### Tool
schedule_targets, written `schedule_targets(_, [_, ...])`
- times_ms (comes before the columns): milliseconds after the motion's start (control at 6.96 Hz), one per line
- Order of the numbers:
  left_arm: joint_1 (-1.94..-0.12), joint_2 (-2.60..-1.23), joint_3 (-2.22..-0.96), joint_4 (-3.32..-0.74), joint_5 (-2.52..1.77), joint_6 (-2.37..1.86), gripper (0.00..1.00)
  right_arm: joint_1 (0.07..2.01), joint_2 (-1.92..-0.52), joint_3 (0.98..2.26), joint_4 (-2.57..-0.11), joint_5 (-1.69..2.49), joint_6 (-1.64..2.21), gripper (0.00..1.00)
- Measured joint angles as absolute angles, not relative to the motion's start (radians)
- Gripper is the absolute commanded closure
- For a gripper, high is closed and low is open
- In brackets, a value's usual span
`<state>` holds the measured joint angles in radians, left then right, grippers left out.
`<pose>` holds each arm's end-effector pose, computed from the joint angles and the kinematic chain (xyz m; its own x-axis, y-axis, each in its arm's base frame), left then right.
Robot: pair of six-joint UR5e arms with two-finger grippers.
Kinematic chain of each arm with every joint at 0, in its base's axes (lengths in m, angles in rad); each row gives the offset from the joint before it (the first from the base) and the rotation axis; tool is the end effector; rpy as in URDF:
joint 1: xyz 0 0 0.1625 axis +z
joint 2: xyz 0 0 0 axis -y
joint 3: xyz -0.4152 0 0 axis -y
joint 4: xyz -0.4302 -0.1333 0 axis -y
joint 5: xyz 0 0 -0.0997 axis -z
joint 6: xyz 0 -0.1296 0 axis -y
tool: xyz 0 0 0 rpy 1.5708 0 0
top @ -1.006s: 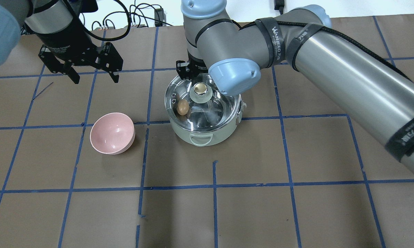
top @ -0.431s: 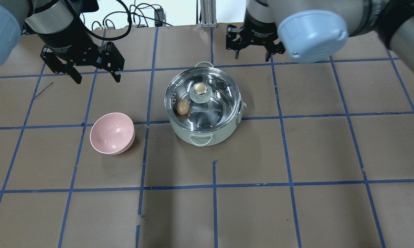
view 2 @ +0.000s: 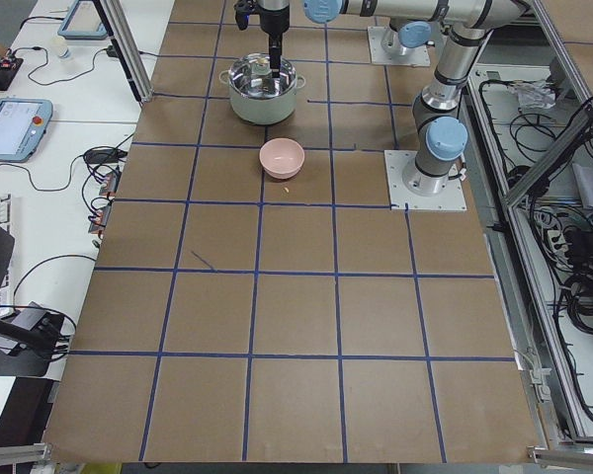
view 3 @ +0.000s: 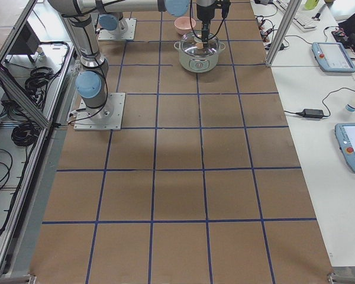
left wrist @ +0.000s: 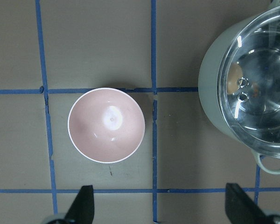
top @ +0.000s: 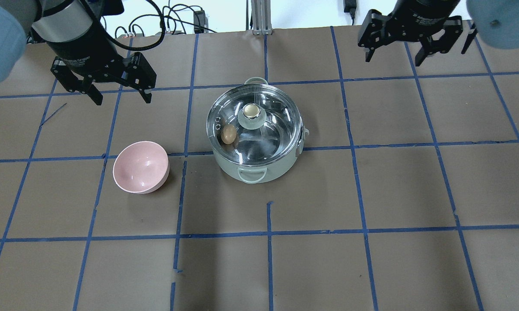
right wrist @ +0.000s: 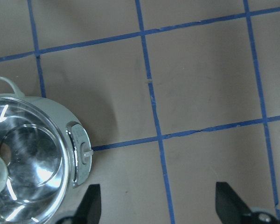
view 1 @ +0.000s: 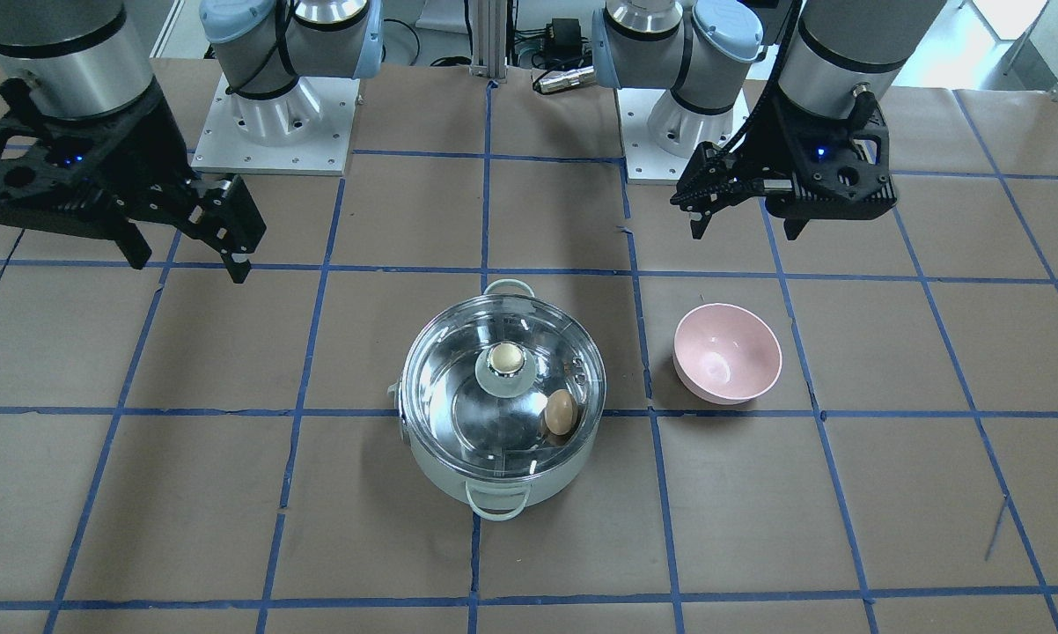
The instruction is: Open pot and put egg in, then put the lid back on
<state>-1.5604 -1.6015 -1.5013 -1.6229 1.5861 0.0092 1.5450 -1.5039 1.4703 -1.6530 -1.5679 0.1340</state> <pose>-0.1257 -0.5419 0.4633 -0.9999 -0.0010 -0.0152 -0.0012 0.9999 0.0134 0.1189 -0.5750 0.4740 -0.9873 0.1579 -0.0183 0.1589 0.9807 -0.1141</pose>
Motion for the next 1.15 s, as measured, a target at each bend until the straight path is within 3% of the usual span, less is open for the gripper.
schedule_targets(1150, [-1.558,-1.601,-1.501,-1.623,1.580,0.009,0.00,1.530,-1.523,1.497,-1.628,-1.566,0.086,0.00])
